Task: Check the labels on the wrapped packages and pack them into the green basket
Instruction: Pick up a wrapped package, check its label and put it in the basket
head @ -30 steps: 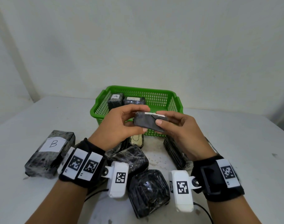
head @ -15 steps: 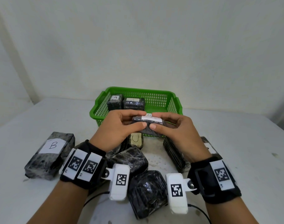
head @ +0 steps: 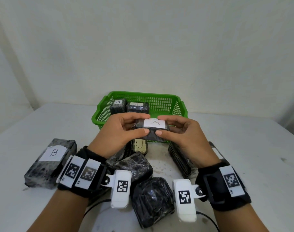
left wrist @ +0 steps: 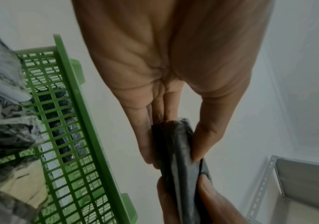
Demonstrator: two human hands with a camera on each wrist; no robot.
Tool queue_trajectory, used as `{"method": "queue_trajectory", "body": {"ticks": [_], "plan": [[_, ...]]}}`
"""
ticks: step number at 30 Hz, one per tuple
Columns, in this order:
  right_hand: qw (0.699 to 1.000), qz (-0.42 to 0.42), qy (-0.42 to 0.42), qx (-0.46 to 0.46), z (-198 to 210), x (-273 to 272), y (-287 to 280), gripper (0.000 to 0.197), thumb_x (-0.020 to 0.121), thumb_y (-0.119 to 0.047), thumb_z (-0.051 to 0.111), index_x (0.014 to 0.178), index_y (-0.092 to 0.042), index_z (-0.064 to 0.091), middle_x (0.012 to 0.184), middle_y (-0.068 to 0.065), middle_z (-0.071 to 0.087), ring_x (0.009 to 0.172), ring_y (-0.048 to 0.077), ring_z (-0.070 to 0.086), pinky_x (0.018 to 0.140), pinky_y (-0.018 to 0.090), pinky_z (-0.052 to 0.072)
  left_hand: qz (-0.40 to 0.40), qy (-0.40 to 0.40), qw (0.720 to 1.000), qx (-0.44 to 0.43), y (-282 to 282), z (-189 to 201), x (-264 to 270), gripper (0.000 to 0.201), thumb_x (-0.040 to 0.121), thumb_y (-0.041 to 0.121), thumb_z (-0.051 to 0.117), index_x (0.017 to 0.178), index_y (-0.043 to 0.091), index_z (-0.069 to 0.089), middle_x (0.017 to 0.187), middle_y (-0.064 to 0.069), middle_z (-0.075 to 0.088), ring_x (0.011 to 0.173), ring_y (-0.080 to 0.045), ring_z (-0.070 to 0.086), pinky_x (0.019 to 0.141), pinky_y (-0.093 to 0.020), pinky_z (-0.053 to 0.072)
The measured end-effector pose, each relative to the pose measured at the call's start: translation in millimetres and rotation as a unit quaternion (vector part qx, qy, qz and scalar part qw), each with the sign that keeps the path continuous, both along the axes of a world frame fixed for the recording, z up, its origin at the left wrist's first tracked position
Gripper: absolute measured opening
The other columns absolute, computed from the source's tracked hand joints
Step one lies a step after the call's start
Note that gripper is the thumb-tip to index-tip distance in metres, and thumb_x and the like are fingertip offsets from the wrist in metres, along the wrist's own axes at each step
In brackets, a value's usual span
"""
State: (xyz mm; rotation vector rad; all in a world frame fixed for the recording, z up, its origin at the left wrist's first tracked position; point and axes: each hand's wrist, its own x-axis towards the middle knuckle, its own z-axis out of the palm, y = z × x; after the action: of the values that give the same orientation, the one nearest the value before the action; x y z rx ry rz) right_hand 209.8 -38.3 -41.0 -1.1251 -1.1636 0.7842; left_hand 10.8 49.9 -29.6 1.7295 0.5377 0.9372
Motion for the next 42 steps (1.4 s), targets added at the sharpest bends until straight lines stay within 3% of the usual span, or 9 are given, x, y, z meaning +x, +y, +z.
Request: {"method": "queue_trajectory", "body": {"ticks": [6,11,14,18,24,30,35,37,42], "plan": [[0.99,0.06,0.105,-0.065,-1.1,-1.4,1.2,0.051,0.073,-0.021,0.083,0.119,-0.004,0.071,0.119,0.014,0.077,0.106,0.026,0.077,0.086,0.041,0.065,-0.012,-0.022,1.0,0.004,-0.1,0.5,-1.3,0.05,0.074,-0.019,0.074,0.117,0.006,0.068,0.115,-0.007,0.074,0.111,-0.021,0.07,0.094,-0.029,0.056],[0.993,0.026,0.101,-0.058,-3.0,-1.1,3.0,0.011,0.089,-0.003,0.076,0.1,-0.003,0.073,0.103,0.018,0.08,0.09,0.027,0.078,0.071,0.033,0.067,-0.06,0.003,0.998,-0.019,-4.4,1.0,0.2,0.055,0.077,-0.008,0.076,0.127,0.01,0.064,0.122,-0.007,0.071,0.114,-0.019,0.068,0.097,-0.029,0.054],[0.995,0.003,0.083,-0.049,-2.5,2.0,2.3,0.017,0.09,-0.001,0.075,0.105,0.003,0.072,0.104,0.02,0.079,0.088,0.026,0.078,0.07,0.031,0.066,-0.018,0.016,0.999,-0.023,-4.7,2.1,2.7,0.039,0.085,0.007,0.073,0.123,0.015,0.068,0.113,0.0,0.075,0.107,-0.014,0.071,0.092,-0.024,0.056],[0.996,0.02,0.07,-0.053,-2.6,0.5,1.9,0.023,0.089,-0.005,0.077,0.11,0.0,0.074,0.107,0.018,0.079,0.096,0.027,0.078,0.078,0.036,0.067,0.008,0.01,1.0,-0.021,-1.8,0.6,2.0,0.03,0.085,0.001,0.072,0.113,0.013,0.072,0.104,-0.002,0.078,0.099,-0.017,0.074,0.084,-0.022,0.058],[0.998,0.011,0.049,-0.04,-5.2,-0.5,3.5,0.025,0.087,-0.005,0.079,0.109,0.006,0.072,0.1,0.015,0.081,0.089,0.021,0.079,0.07,0.031,0.065,0.019,-0.001,1.0,-0.017,-4.5,-0.2,2.4,0.026,0.086,0.002,0.072,0.111,0.007,0.074,0.102,-0.006,0.078,0.095,-0.022,0.075,0.081,-0.023,0.058],[0.998,0.036,0.031,-0.032,-6.0,1.0,2.3,0.037,0.084,0.0,0.081,0.119,-0.005,0.072,0.111,0.012,0.08,0.105,0.028,0.077,0.089,0.038,0.064,0.048,-0.038,0.998,-0.026,-0.2,1.5,-0.1,0.029,0.083,0.006,0.073,0.111,0.011,0.074,0.102,-0.006,0.078,0.097,-0.02,0.075,0.087,-0.03,0.059],[1.0,0.021,-0.001,-0.008,-6.6,2.6,2.9,0.039,0.077,-0.011,0.087,0.114,-0.008,0.075,0.11,0.008,0.081,0.107,0.027,0.076,0.096,0.045,0.06,0.041,-0.036,0.998,-0.006,-0.4,1.5,-0.2,0.032,0.08,-0.006,0.074,0.109,0.009,0.074,0.1,-0.005,0.078,0.094,-0.018,0.075,0.082,-0.022,0.058],[1.0,0.023,0.011,-0.003,-5.5,1.4,2.0,0.043,0.075,-0.018,0.086,0.115,-0.009,0.075,0.11,0.009,0.08,0.107,0.027,0.076,0.094,0.042,0.062,0.033,-0.038,0.999,-0.005,-0.9,2.0,-0.6,0.035,0.078,-0.003,0.076,0.111,0.009,0.074,0.103,-0.004,0.078,0.097,-0.018,0.075,0.085,-0.024,0.058],[1.0,0.009,-0.001,0.03,-4.0,5.1,0.8,0.031,0.084,-0.001,0.081,0.114,-0.005,0.075,0.106,0.008,0.081,0.101,0.022,0.078,0.086,0.029,0.062,-0.001,-0.029,0.999,-0.015,-1.2,0.4,0.3,0.041,0.075,0.0,0.077,0.115,0.01,0.072,0.108,-0.006,0.077,0.103,-0.019,0.073,0.09,-0.027,0.057]]}}
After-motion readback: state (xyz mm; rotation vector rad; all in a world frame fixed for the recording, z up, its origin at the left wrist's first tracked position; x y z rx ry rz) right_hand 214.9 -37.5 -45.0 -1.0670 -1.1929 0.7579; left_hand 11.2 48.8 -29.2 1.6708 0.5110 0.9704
